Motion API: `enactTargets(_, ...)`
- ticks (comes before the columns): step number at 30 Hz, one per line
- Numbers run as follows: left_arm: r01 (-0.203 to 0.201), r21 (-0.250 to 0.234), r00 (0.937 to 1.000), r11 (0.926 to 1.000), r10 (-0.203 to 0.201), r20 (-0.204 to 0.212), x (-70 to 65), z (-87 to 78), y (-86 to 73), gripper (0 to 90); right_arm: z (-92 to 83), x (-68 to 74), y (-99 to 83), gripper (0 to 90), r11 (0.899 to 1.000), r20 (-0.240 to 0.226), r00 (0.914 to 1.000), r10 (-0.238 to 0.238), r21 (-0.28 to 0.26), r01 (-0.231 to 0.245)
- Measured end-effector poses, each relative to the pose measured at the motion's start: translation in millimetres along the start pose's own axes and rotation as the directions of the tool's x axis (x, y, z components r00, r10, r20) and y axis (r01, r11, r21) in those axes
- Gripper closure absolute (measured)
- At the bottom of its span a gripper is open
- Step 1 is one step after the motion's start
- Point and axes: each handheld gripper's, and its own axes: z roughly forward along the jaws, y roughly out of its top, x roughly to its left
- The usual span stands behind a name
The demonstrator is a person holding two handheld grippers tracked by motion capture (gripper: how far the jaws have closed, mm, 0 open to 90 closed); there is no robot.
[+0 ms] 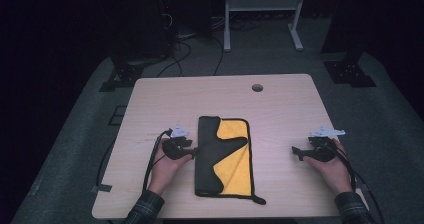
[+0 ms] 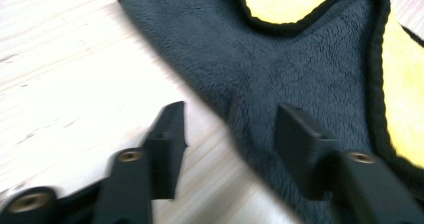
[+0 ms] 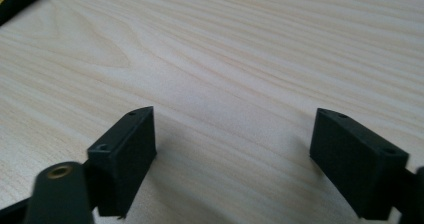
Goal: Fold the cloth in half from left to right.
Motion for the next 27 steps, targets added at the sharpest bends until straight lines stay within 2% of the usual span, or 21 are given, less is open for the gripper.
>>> enactTargets(4, -0.008, 0.014, 0.9997, 0.9999, 0.008, -0.021, 1.4, -9.7, -8.3, 30.2, -2.0, -2.1, 2.1, 31.8, 1.000, 0.000, 0.9999, 0.016, 0.004, -0.016)
enactTargets(8, -0.008, 0.027, 0.9995, 0.9996, 0.009, -0.030, 5.5, -17.5, -19.0, 21.9, -4.9, 1.5, 7.3, 39.3, 1.000, -0.040, 0.9992, 0.005, -0.029, -0.006)
enactTargets(11, -0.008, 0.028, 0.9989, 0.9996, 0.009, -0.046, 8.3, -24.8, -25.6, 20.6, -5.2, 7.7, 14.1, 41.8, 0.999, -0.080, 0.9967, -0.015, -0.040, 0.011)
enactTargets(13, -0.013, 0.026, 0.9989, 0.9996, 0.014, -0.045, 9.5, -29.3, -28.4, 20.3, -3.9, 12.4, 19.1, 45.2, 0.999, -0.107, 0.9938, -0.028, -0.033, 0.024)
enactTargets(17, -0.031, 0.035, 0.9985, 0.9989, 0.033, -0.045, 10.7, -32.3, -35.5, 18.3, -1.3, 21.2, 30.7, 46.2, 0.998, -0.148, 0.9878, -0.048, -0.048, 0.042)
enactTargets(21, -0.035, 0.045, 0.9984, 0.9984, 0.037, -0.043, 11.1, -32.6, -42.5, 17.7, 2.0, 29.6, 43.0, 48.3, 0.996, -0.168, 0.9828, -0.077, -0.054, 0.069)
enactTargets(24, -0.063, 0.053, 0.9964, 0.9966, 0.066, -0.054, 11.1, -31.7, -46.2, 15.8, 4.9, 36.8, 51.5, 50.1, 0.995, -0.183, 0.9789, -0.091, -0.060, 0.081)
enactTargets(27, -0.070, 0.060, 0.9953, 0.9957, 0.074, -0.063, 11.3, -31.0, -46.6, 13.6, 9.4, 44.3, 60.8, 51.5, 0.993, -0.201, 0.9738, -0.106, -0.071, 0.094)
